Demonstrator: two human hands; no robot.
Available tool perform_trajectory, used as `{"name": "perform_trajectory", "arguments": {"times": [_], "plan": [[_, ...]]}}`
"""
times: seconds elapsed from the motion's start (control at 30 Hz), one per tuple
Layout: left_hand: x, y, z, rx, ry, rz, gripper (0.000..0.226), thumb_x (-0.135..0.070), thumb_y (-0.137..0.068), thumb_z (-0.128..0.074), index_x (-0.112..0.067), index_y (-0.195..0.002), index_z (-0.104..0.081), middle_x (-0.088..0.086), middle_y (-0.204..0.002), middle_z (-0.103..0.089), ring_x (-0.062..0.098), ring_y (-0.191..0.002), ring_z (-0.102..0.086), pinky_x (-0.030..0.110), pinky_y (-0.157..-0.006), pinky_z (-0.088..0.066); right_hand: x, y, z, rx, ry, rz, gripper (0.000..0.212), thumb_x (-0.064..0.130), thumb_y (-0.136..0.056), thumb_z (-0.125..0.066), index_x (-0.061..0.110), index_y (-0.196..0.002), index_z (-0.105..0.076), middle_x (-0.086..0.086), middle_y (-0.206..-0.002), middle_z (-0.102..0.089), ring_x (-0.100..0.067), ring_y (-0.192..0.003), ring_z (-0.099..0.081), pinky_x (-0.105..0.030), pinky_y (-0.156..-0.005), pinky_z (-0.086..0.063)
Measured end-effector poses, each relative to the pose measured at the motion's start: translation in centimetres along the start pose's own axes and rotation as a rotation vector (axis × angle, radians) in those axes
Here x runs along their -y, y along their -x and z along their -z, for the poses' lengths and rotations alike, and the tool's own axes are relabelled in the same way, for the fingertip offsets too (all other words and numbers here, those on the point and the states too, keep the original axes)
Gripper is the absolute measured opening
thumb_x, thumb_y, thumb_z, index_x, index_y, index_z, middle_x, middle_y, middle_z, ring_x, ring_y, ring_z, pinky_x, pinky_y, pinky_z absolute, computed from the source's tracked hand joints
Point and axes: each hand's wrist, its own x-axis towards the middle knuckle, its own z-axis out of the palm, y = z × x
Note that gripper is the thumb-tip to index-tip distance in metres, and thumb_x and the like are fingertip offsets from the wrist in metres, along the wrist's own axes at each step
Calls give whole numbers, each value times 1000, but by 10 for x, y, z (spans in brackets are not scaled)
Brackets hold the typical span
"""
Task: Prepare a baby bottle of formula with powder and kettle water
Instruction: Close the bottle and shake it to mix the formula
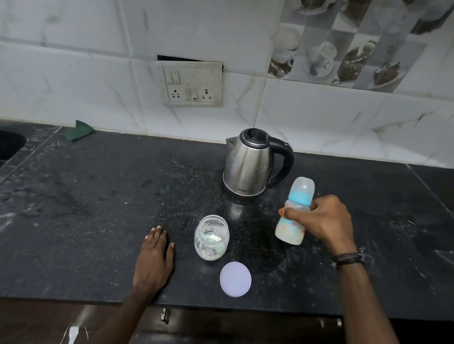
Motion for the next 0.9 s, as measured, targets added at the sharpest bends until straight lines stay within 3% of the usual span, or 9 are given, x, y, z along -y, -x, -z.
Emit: {"name": "perform_trajectory", "arguments": {"times": [0.1,0.17,0.27,0.5,0.57,0.63,0.77,0.83,0.9], "plan": [[0,0,0,0,0,1,55,-32,-99,-41,5,-136,-57,23,-150,-48,36,-143,-42,46,-122,-29,-1,-4,0,78,-26,39,58,61,-45,-86,12,-73,-73,-3,-71,-73,-17,-63,-67,-31,-57,-50],[0,0,0,-2,6,-2,55,-32,-99,-41,6,-135,-57,24,-150,-48,36,-143,-42,46,-122,-29,-2,-4,0,139,-37,13,60,57,-46,-88,6,-70,-71,-4,-66,-71,-16,-58,-63,-31,-55,-46],[-1,-1,1,-6,9,-3,54,-31,-98,-43,6,-135,-57,24,-149,-49,37,-143,-42,46,-121,-29,-3,-5,1,64,42,18,49,56,-53,-87,13,-68,-69,-2,-68,-69,-15,-60,-62,-28,-53,-41],[1,-1,-1,-10,6,-5,54,-31,-98,-43,5,-135,-58,24,-149,-49,36,-142,-43,47,-121,-31,-3,-10,1,146,-43,23,46,46,-53,-90,13,-81,-76,-1,-78,-74,-17,-70,-68,-34,-66,-54],[2,-1,-2,-14,5,-6,54,-31,-98,-43,5,-136,-57,23,-149,-49,36,-143,-42,47,-121,-31,-3,-11,1,179,-41,-3,44,45,-55,-90,11,-78,-74,-2,-75,-72,-15,-66,-65,-31,-62,-50],[2,-1,-3,-16,3,0,50,-29,-100,-45,4,-135,-57,23,-150,-49,37,-143,-42,47,-121,-31,0,-8,2,91,29,9,46,53,-55,-88,15,-76,-71,1,-74,-69,-17,-68,-66,-30,-59,-48],[3,-2,-4,-13,3,1,41,-20,-102,-55,4,-136,-57,23,-151,-48,36,-144,-40,47,-122,-30,1,-9,1,185,-106,38,31,33,-62,-92,10,-73,-74,5,-62,-69,-14,-60,-63,-24,-53,-51],[2,-2,-4,-8,-2,1,44,-25,-103,-50,4,-136,-57,23,-150,-48,36,-144,-41,47,-122,-30,1,-11,0,138,-42,44,40,45,-58,-91,14,-76,-73,3,-72,-71,-16,-68,-66,-32,-66,-57],[3,-2,-3,-3,1,7,44,-25,-103,-49,4,-137,-56,23,-151,-47,35,-144,-40,47,-122,-29,1,-11,-1,162,-123,66,37,39,-60,-91,16,-84,-76,-3,-84,-77,-13,-72,-69,-33,-69,-58]]}}
